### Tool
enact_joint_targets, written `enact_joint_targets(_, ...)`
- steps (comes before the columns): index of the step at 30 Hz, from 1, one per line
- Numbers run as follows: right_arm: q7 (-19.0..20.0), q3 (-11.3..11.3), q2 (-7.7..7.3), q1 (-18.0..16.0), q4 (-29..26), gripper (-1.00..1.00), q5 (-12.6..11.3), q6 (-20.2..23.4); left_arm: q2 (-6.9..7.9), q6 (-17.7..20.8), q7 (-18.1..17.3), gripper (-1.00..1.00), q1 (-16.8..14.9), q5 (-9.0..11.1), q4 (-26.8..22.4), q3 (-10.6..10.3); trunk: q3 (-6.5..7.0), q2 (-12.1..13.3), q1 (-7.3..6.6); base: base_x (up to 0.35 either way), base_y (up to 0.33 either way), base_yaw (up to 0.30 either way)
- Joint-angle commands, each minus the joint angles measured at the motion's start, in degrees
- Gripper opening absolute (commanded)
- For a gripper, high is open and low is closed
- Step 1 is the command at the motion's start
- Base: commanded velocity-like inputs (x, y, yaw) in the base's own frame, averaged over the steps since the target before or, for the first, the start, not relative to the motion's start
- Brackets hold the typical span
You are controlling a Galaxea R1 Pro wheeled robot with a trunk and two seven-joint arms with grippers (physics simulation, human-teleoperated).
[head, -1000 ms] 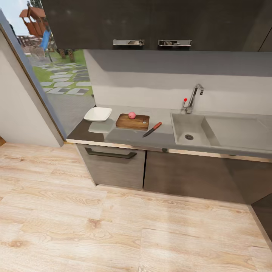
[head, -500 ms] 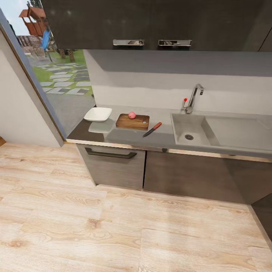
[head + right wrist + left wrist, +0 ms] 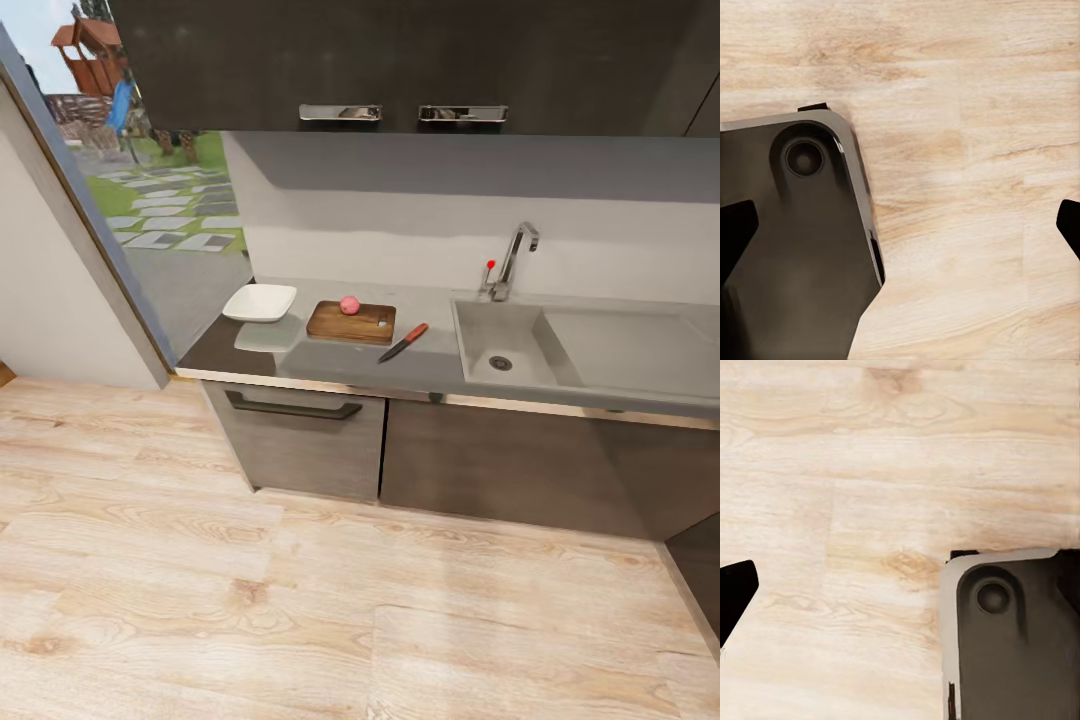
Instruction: In the kitchen, take the Vidalia onion out of the sink, dice it on the chopping board with the paring knife, put the diced onion into the bowl on the countertop, then place both the paring knife and the chopping board into the sink.
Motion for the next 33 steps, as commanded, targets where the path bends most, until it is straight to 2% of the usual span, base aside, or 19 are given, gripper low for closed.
enact_joint_targets(1, -0.2, -0.3, 0.05, 0.0, -0.1, 1.0, 0.5, 0.0, -0.01, -2.3, -0.2, 1.0, 1.1, 0.8, -0.8, -0.3, -0.07, -0.1, 0.04, 0.0, 0.0, 0.0)
enact_joint_targets(3, -0.2, -0.3, 0.05, 0.0, -0.1, 1.0, 0.5, 0.0, -0.12, -9.1, 0.4, 1.0, 5.0, 1.0, -4.3, -0.3, -0.07, -0.1, 0.04, 0.0, 0.0, 0.0)
enact_joint_targets(4, -0.2, -0.3, 0.05, 0.0, -0.1, 1.0, 0.5, 0.0, -0.16, -10.3, 0.9, 1.0, 5.8, 1.0, -5.3, -0.2, -0.07, -0.1, 0.04, 0.0, 0.0, 0.0)
enact_joint_targets(5, -0.2, -0.3, 0.05, 0.0, -0.1, 1.0, 0.5, 0.0, -0.23, -12.4, 3.4, 1.0, 7.6, 1.1, -9.0, 1.0, -0.07, -0.1, 0.04, 0.0, 0.0, 0.0)
enact_joint_targets(8, -0.2, -0.3, 0.05, 0.0, -0.1, 1.0, 0.5, 0.0, -0.23, -13.1, 7.1, 1.0, 10.1, 1.1, -14.9, 4.5, -0.07, -0.1, 0.04, 0.0, 0.0, 0.0)
enact_joint_targets(9, -0.2, -0.3, 0.05, 0.0, -0.1, 1.0, 0.5, 0.0, -0.23, -13.1, 8.4, 1.0, 11.8, 1.0, -18.6, 5.8, -0.07, -0.1, 0.04, 0.0, 0.0, 0.0)
enact_joint_targets(12, -0.2, -0.3, 0.05, 0.0, -0.1, 1.0, 0.5, 0.0, -0.44, -13.1, 9.9, 1.0, 16.1, 0.7, -27.1, 8.5, -0.07, -0.1, 0.04, 0.0, 0.0, 0.0)
enact_joint_targets(13, -0.2, -0.3, 0.05, 0.0, -0.1, 1.0, 0.5, 0.0, -0.57, -13.1, 9.9, 1.0, 16.9, 0.5, -28.5, 9.4, -0.07, -0.1, 0.04, 0.0, 0.0, 0.0)
enact_joint_targets(14, -0.2, -0.3, 0.05, 0.0, -0.1, 1.0, 0.5, 0.0, -0.87, -13.1, 9.5, 1.0, 18.2, -0.3, -30.7, 11.9, -0.07, -0.1, 0.04, 0.0, 0.0, 0.0)
enact_joint_targets(15, -0.2, -0.3, 0.05, 0.0, -0.1, 1.0, 0.5, 0.0, -1.1, -13.1, 8.0, 1.0, 19.2, -1.9, -32.5, 14.7, -0.07, -0.1, 0.04, 0.0, 0.0, 0.0)
enact_joint_targets(16, -0.2, -0.3, 0.05, 0.0, -0.1, 1.0, 0.5, 0.0, -1.22, -13.1, 6.8, 1.0, 19.7, -3.0, -33.2, 16.0, -0.07, -0.1, 0.04, 0.0, 0.0, 0.0)
enact_joint_targets(18, -0.2, -0.3, 0.05, 0.0, -0.1, 1.0, 0.5, 0.0, -1.66, -13.1, -0.1, 1.0, 20.9, -8.4, -35.0, 20.6, -0.07, -0.1, 0.04, 0.0, 0.0, 0.0)
enact_joint_targets(19, -0.2, -0.3, 0.05, 0.0, -0.1, 1.0, 0.5, 0.0, -1.74, -13.1, -2.2, 1.0, 21.1, -9.7, -35.2, 21.8, -0.07, -0.1, 0.04, 0.0, 0.0, 0.0)
enact_joint_targets(20, -0.2, -0.3, 0.05, 0.0, -0.1, 1.0, 0.5, 0.0, -1.88, -13.1, -6.3, 1.0, 21.3, -11.8, -35.6, 24.6, -0.07, -0.1, 0.04, 0.0, 0.0, 0.0)
enact_joint_targets(22, -0.2, -0.3, 0.05, 0.0, -0.1, 1.0, 0.5, 0.0, -2.28, -13.1, -13.6, 1.0, 21.6, -14.1, -36.4, 30.3, -0.07, -0.1, 0.04, 0.0, 0.0, 0.0)
enact_joint_targets(24, -0.2, -0.3, 0.05, 0.0, -0.1, 1.0, 0.5, 0.0, -2.91, -13.1, -17.9, 1.0, 21.7, -14.8, -37.1, 33.0, -0.07, -0.1, 0.04, 0.0, 0.0, 0.0)
enact_joint_targets(28, -0.2, -0.3, 0.05, 0.0, -0.1, 1.0, 0.5, 0.0, -3.86, -13.1, -21.4, 1.0, 22.0, -15.4, -39.5, 35.4, -0.07, -0.1, 0.04, 0.0, 0.0, 0.0)
enact_joint_targets(33, -0.2, -0.3, 0.05, 0.0, -0.1, 1.0, 0.5, 0.0, -4.91, -13.1, -19.8, 1.0, 22.2, -15.6, -44.7, 36.1, -0.07, -0.1, 0.04, 0.0, 0.0, 0.0)
